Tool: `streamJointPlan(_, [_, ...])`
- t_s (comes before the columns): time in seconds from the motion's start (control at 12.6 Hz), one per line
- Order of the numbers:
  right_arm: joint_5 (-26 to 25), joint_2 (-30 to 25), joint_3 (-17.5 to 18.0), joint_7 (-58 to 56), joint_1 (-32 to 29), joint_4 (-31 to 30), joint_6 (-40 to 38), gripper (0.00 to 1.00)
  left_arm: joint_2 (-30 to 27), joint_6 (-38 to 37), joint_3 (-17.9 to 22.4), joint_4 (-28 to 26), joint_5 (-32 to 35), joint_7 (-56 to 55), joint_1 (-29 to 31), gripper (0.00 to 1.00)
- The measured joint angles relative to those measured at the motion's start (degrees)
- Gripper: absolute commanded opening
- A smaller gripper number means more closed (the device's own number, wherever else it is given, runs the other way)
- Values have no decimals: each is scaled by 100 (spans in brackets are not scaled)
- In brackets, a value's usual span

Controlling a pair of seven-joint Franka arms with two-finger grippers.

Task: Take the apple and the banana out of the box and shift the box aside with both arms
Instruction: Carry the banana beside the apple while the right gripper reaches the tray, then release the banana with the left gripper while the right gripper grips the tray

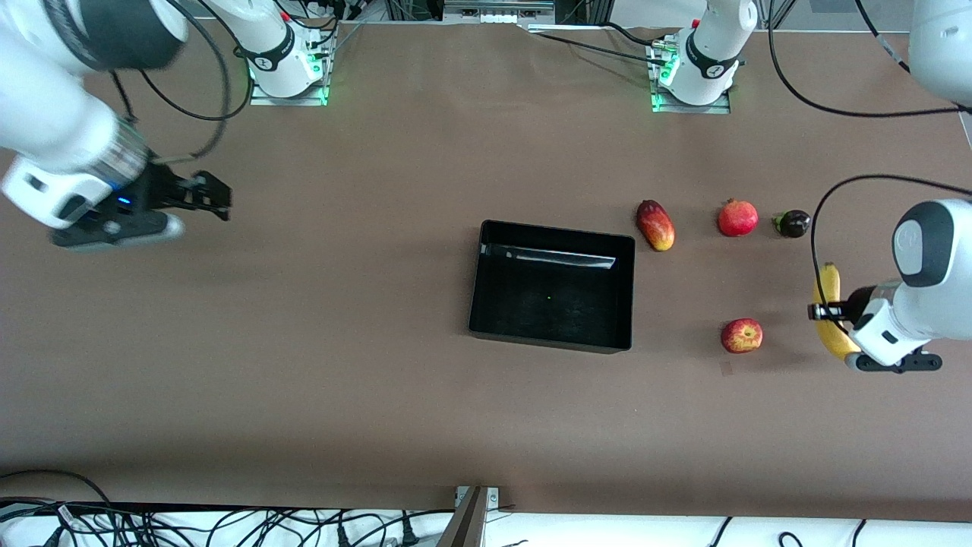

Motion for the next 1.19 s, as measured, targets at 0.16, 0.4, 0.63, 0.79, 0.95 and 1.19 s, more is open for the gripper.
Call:
streamJointPlan(0.16, [84, 312, 99, -16, 43, -21, -5, 100, 535, 811, 4, -20, 211, 6, 55, 0])
streamJointPlan(0.4, [439, 721, 217, 280, 312, -37, 365, 100, 964, 1494, 8, -54, 265, -11, 53, 0])
streamJointPlan(0.63, [785, 1285, 259, 1455, 951, -49, 1235, 100, 983, 2002, 93, -288, 324, -23, 55, 63])
streamJointPlan(0.79, [1018, 1689, 270, 2351, 1416, -50, 1864, 100, 996, 2345, 158, -509, 420, -90, 57, 96])
streamJointPlan(0.95, [1043, 2082, 281, 3205, 1831, -41, 2473, 100, 1004, 2446, 169, -585, 590, -173, 59, 100])
streamJointPlan(1.19, [1044, 2652, 284, 3979, 2286, 169, 3151, 100, 848, 1918, 166, -535, 600, -186, 58, 100])
